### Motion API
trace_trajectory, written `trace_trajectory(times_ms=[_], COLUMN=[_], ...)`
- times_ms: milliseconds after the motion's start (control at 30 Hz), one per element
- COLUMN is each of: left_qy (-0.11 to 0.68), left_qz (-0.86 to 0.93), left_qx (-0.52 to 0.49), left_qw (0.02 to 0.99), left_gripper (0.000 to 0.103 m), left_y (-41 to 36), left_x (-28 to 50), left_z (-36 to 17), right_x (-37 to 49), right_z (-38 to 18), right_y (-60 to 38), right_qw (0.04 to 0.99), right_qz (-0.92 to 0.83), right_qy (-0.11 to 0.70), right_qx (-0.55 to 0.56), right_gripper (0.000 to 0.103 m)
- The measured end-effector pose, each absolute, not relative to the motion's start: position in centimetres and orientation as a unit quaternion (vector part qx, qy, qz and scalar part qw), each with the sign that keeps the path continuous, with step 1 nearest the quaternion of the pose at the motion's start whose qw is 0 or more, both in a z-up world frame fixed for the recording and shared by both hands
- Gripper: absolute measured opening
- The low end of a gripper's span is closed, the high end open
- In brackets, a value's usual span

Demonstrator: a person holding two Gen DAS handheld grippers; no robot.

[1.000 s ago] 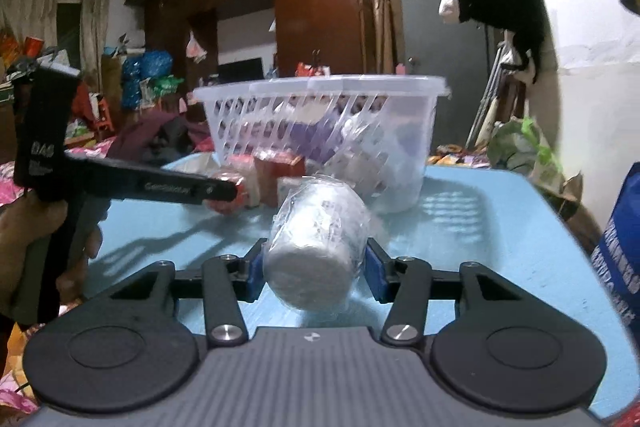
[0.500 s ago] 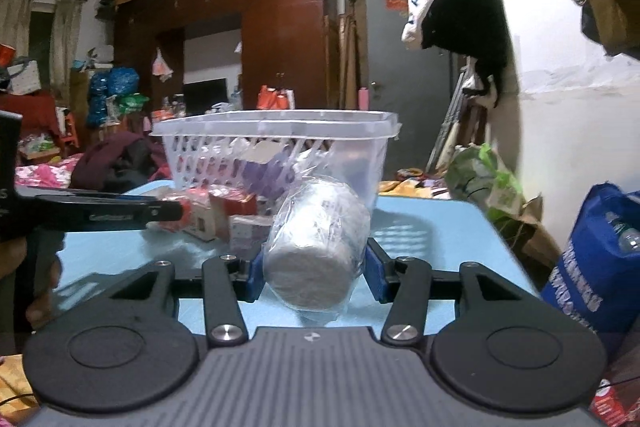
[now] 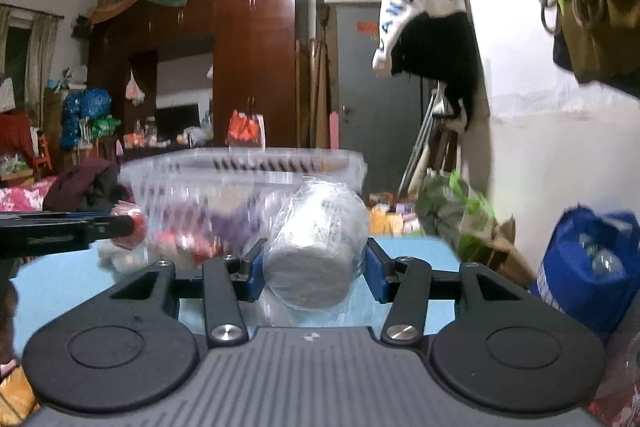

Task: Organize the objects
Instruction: 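Carry a red ball bag to the basket with the left tool while the right carries a white roll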

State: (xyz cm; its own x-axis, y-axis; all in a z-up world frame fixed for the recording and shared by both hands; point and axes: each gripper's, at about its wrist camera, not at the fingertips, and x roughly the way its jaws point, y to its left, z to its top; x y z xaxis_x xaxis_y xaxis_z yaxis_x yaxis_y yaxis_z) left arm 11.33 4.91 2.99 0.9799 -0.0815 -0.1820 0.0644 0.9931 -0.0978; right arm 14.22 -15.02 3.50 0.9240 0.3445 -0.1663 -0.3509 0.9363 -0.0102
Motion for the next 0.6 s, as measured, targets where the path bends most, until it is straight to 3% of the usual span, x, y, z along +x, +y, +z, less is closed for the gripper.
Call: trace_trajectory(times_ms=[133,267,400,467,533,600], left_qy=[0.073,0.105,0.143,0.174,0.191,0.167], left_qz=[-0.041,-0.030,-0.008,-0.026,-0.027,-0.034], left_qx=[-0.038,-0.032,-0.021,-0.024,-0.039,-0.046], left_qw=[0.996,0.994,0.989,0.984,0.980,0.984], left_gripper=[0.041,0.041,0.041,0.061,0.066,0.066], left_y=[5.0,4.7,4.0,4.1,4.6,5.2], left_x=[13.1,18.9,23.7,25.8,26.3,24.6], left_z=[8.5,12.9,12.7,11.4,10.0,9.4], right_x=[16.1,21.7,26.6,27.4,27.3,25.8], right_z=[8.1,11.7,11.8,11.0,10.2,9.7], right_y=[-13.4,-10.4,-8.3,-7.9,-7.9,-9.2], right_qw=[0.984,0.984,0.980,0.979,0.978,0.979], right_qz=[0.171,0.162,0.156,0.150,0.145,0.158], right_qy=[0.044,0.066,0.105,0.112,0.113,0.099], right_qx=[-0.032,-0.044,-0.064,-0.080,-0.098,-0.086], right_gripper=[0.052,0.052,0.053,0.059,0.090,0.092])
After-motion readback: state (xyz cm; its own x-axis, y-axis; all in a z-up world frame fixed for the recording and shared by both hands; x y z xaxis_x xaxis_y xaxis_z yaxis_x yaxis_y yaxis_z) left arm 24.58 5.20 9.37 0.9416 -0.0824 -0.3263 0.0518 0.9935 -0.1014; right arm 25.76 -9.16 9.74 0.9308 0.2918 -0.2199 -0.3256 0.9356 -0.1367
